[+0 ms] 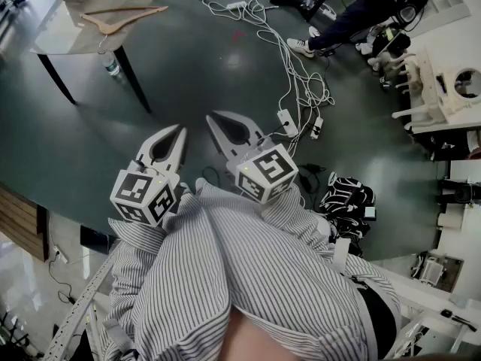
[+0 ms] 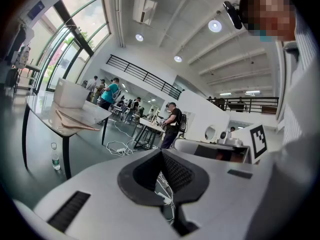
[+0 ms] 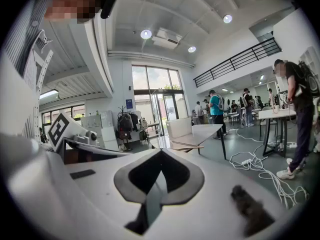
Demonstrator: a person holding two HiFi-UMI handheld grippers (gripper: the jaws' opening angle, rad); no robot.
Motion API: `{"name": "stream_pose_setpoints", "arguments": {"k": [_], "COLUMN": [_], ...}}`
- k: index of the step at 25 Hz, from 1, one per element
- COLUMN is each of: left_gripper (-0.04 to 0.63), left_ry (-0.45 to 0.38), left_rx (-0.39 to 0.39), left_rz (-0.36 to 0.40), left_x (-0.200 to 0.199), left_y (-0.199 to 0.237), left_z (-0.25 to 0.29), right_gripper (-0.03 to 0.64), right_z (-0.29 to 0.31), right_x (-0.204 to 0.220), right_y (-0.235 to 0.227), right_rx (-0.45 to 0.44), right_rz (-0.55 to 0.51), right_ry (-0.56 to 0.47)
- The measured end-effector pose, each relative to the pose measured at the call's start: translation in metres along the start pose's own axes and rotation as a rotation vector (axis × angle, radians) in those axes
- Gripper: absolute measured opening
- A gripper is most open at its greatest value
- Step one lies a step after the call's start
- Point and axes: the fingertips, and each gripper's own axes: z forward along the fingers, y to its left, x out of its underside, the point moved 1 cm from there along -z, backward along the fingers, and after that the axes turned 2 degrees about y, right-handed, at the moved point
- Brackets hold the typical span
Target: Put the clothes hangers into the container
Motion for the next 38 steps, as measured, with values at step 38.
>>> {"name": "stream_pose_setpoints", "arguments": {"k": [38], "left_gripper": [0.009], "left_ry": [-0.05], "left_rx": [-0.162], "left_rz": [-0.004], "left_x": [0.016], "left_y": [-0.038], "left_z": [0.041], "right_gripper": [0.014], "right_z": [-0.036], "right_x": [0.01], "right_y": [-0.039], "right_rx": [-0.031], "right_rz": [0.16], "right_ry": [-0.076]}}
